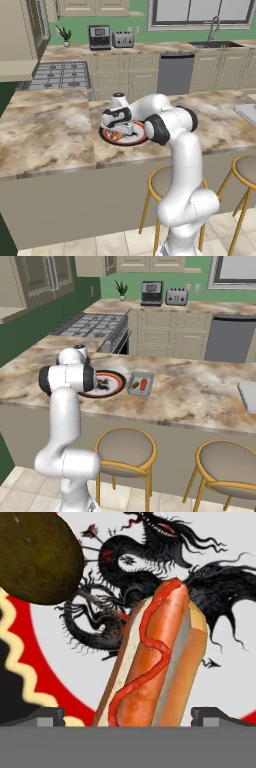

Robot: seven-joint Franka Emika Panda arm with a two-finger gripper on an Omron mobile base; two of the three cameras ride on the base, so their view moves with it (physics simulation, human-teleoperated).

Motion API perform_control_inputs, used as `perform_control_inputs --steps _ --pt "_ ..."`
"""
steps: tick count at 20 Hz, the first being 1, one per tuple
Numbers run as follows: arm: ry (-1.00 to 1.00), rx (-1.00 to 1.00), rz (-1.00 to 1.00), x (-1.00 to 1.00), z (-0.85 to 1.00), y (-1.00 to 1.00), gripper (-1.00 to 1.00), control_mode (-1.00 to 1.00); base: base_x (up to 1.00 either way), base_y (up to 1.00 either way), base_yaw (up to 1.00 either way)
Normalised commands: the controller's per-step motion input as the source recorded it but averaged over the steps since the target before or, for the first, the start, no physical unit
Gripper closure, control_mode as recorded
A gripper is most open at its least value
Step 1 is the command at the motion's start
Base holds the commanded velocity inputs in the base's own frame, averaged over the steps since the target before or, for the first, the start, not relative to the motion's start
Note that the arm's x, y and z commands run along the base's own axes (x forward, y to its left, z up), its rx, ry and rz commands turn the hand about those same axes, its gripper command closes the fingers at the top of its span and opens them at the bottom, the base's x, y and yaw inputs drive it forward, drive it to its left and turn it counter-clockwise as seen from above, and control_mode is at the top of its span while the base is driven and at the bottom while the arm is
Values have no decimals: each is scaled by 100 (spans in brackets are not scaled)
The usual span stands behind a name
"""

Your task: Place one cooked food and one vegetable from the large plate to each tupperware container.

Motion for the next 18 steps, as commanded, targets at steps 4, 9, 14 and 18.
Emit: perform_control_inputs --steps 4,9,14,18 --pt "1 0 0 4 -24 4 -100 -100 0 0 0" --pt "3 0 0 3 -28 0 -100 -100 0 0 0" --pt "0 0 0 1 -8 0 -100 -100 0 0 0" --pt "0 0 0 0 -1 1 100 -100 0 0 0"
